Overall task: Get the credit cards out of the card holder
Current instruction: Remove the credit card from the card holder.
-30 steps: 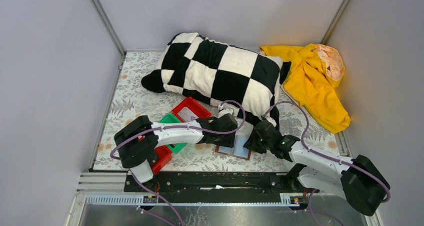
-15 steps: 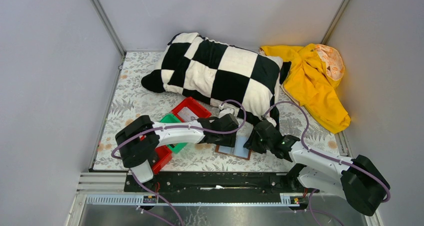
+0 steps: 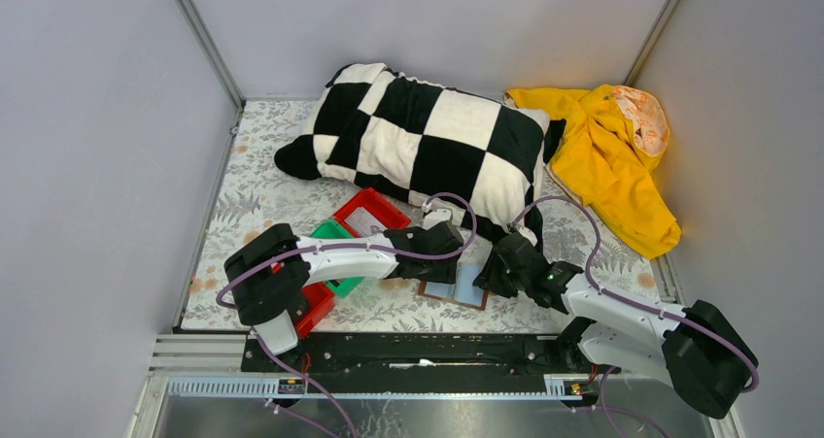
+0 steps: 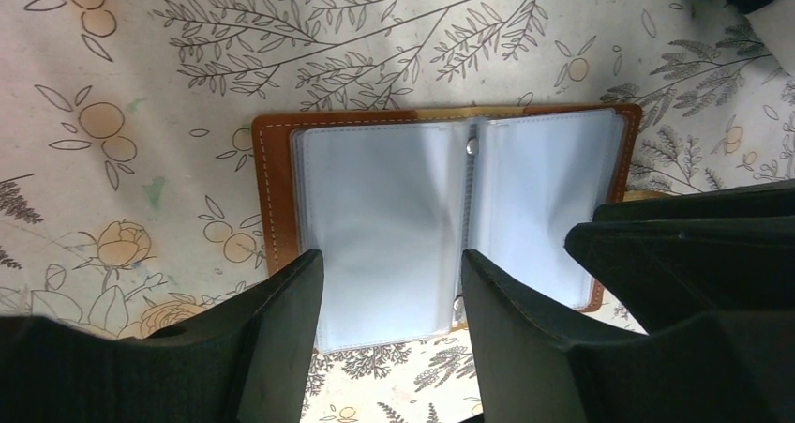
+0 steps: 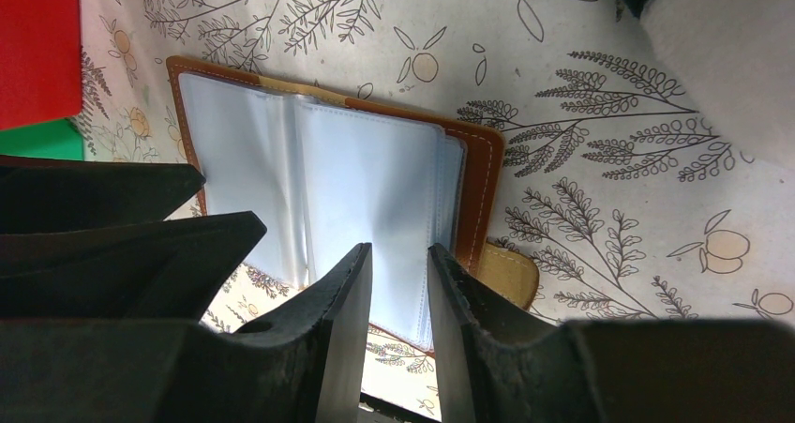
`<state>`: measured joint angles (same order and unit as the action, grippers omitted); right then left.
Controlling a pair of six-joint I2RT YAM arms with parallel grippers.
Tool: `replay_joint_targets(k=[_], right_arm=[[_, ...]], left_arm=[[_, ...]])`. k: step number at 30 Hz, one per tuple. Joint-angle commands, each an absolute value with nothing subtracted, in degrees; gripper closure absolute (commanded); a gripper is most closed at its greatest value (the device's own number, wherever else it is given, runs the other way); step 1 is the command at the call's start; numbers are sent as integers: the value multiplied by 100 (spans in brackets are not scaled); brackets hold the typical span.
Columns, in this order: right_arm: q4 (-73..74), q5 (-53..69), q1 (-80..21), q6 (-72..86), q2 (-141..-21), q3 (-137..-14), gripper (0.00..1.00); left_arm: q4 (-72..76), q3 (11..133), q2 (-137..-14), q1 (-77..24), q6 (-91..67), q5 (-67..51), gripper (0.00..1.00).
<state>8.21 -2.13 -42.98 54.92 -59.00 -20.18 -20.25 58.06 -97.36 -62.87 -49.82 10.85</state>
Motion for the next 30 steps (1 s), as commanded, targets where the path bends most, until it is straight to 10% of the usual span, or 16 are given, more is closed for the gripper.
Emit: replay_joint_targets(k=[1,30], right_arm=[[1063,-360,-4342,5459,-6019,-1997,64],[1093,-365,-4342,5466,-6000,-1995,64]], left_arm=[[-2185,5854,-9757,-6305,-5078,1323,40],[-1970,6068,-9594,-6552,-4806,1125,41]])
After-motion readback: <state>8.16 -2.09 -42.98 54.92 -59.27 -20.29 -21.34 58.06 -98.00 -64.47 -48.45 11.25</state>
